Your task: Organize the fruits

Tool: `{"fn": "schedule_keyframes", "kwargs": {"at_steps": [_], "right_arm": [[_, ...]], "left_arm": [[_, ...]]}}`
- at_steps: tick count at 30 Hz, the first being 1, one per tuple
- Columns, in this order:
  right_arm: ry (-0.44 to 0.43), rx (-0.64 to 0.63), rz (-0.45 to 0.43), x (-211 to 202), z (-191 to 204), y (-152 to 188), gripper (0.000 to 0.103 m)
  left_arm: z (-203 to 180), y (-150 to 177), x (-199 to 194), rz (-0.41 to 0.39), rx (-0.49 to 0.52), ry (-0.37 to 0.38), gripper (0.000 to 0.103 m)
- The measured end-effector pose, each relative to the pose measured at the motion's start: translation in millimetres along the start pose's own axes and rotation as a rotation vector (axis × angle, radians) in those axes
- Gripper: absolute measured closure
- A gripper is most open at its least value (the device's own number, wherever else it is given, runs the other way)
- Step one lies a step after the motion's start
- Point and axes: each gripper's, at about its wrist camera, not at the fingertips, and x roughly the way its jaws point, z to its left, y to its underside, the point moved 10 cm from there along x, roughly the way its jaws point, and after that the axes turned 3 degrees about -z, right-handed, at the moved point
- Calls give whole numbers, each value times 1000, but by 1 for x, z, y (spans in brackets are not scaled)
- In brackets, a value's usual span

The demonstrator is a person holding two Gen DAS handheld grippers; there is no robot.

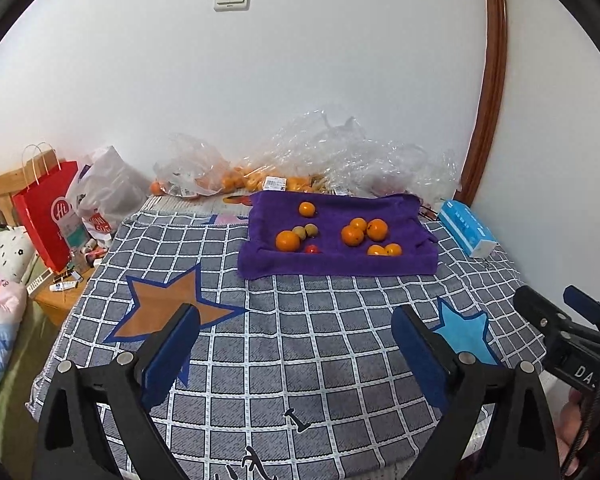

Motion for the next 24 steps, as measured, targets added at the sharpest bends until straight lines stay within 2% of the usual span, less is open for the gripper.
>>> {"fn": "schedule_keyframes", "kwargs": {"at_steps": [10, 24], "right_arm": [[9, 17, -15, -10, -12, 0, 1], [15, 31, -25, -15, -17, -1, 1]], "left_arm": [[-8, -7, -11, -27, 20, -6, 6], [-8, -3, -8, -8, 20, -7, 6]]}}
